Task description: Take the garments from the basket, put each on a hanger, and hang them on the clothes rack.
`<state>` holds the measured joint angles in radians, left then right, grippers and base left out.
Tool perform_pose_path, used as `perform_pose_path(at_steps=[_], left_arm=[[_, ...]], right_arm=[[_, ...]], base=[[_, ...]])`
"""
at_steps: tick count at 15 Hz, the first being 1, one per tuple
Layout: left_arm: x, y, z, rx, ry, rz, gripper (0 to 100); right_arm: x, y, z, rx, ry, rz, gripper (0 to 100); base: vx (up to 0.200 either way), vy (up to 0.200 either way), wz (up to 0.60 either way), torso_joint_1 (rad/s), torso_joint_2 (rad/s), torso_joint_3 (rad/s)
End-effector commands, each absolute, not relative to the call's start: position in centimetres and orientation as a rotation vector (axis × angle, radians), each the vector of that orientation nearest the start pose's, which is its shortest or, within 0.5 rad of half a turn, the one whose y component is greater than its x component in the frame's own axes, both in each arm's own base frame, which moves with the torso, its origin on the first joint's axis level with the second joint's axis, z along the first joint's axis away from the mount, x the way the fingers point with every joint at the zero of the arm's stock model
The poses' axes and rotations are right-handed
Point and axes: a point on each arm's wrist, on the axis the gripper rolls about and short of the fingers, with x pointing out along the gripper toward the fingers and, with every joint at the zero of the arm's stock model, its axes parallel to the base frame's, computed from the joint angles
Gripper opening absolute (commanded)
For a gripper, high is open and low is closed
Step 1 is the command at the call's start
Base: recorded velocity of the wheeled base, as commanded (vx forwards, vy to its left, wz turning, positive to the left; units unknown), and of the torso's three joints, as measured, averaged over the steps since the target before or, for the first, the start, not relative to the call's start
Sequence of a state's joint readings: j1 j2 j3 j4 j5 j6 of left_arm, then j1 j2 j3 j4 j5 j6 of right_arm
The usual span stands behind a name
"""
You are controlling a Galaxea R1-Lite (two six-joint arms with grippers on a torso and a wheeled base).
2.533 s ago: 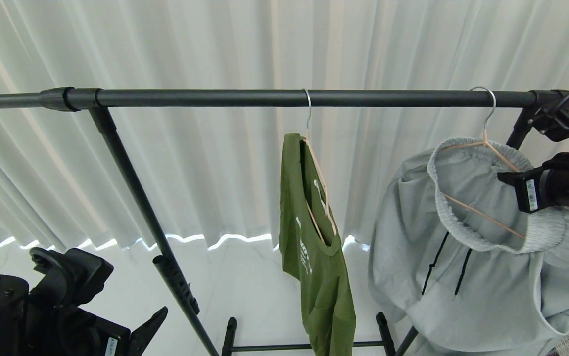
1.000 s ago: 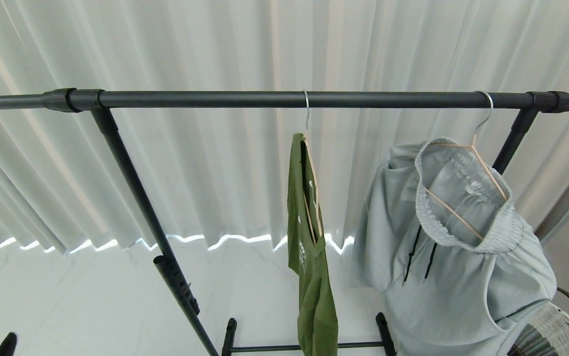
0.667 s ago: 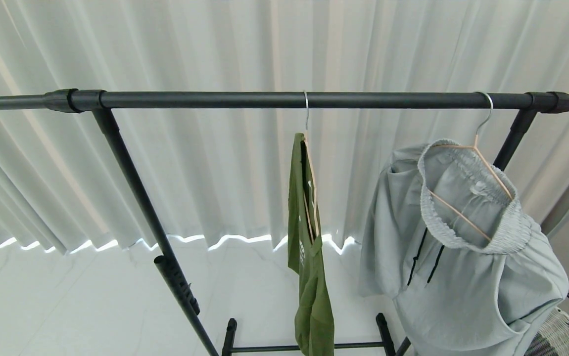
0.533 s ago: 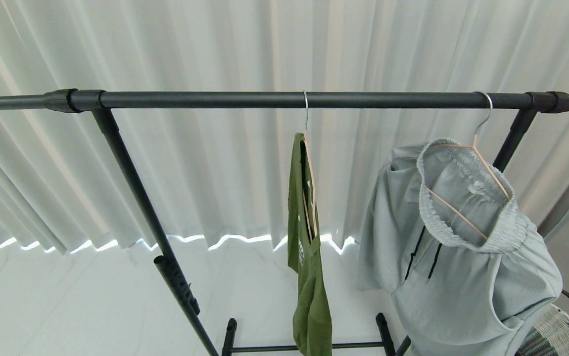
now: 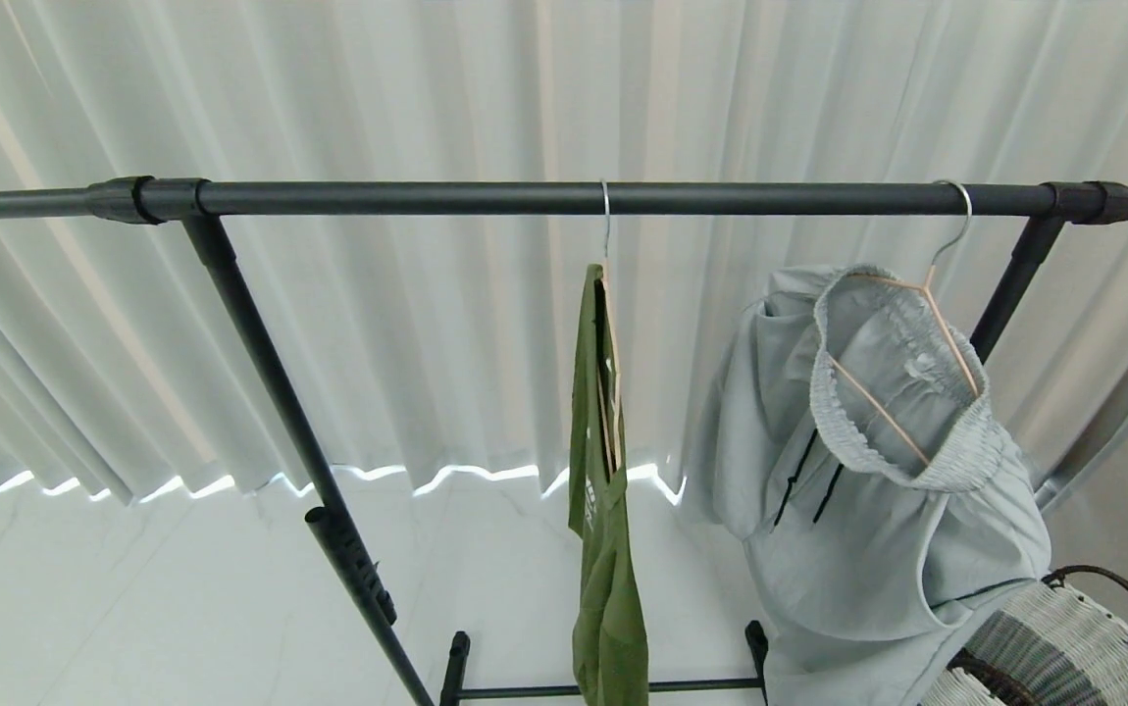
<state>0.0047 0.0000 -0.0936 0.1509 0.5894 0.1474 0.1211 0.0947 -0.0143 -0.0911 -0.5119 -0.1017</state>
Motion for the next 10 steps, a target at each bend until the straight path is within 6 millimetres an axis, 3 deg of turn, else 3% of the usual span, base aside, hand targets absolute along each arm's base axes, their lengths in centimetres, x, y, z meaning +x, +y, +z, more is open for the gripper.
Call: perform_pose_path(at_steps=[1, 3, 4, 8, 9, 10], left_arm=[[-2.9, 0.7, 8.3, 0.145, 0.056, 0.324, 100], [-2.6, 0.1, 8.2, 0.106, 0.003, 0.052, 100], [-2.3, -0.1, 7.4, 0.082, 0.024, -0.042, 100], [-2.3, -0.1, 7.5, 0.049, 0.021, -0.036, 100], [-2.3, -0.1, 7.5, 0.047, 0.021, -0.036, 100], [-2.3, -0.1, 7.5, 0.049, 0.021, -0.036, 100]], right_arm=[[-1.6, -1.3, 8.7, -0.094, 0.026, -0.383, 100], [-1.5, -1.0, 8.7, -0.091, 0.020, -0.257, 100], [-1.5, -0.7, 8.7, -0.091, 0.011, -0.101, 100], [-1.6, 0.3, 8.0, -0.081, 0.066, 0.356, 100], [-1.6, 0.3, 8.1, -0.074, 0.095, 0.375, 100], [-1.5, 0.1, 8.2, -0.075, 0.101, 0.289, 100]], base=[[0.000, 0.000, 0.00, 0.000, 0.00, 0.000], [0.000, 0.000, 0.00, 0.000, 0.00, 0.000], [0.000, 0.000, 0.00, 0.000, 0.00, 0.000], [0.000, 0.000, 0.00, 0.000, 0.00, 0.000], [0.000, 0.000, 0.00, 0.000, 0.00, 0.000], [0.000, 0.000, 0.00, 0.000, 0.00, 0.000]])
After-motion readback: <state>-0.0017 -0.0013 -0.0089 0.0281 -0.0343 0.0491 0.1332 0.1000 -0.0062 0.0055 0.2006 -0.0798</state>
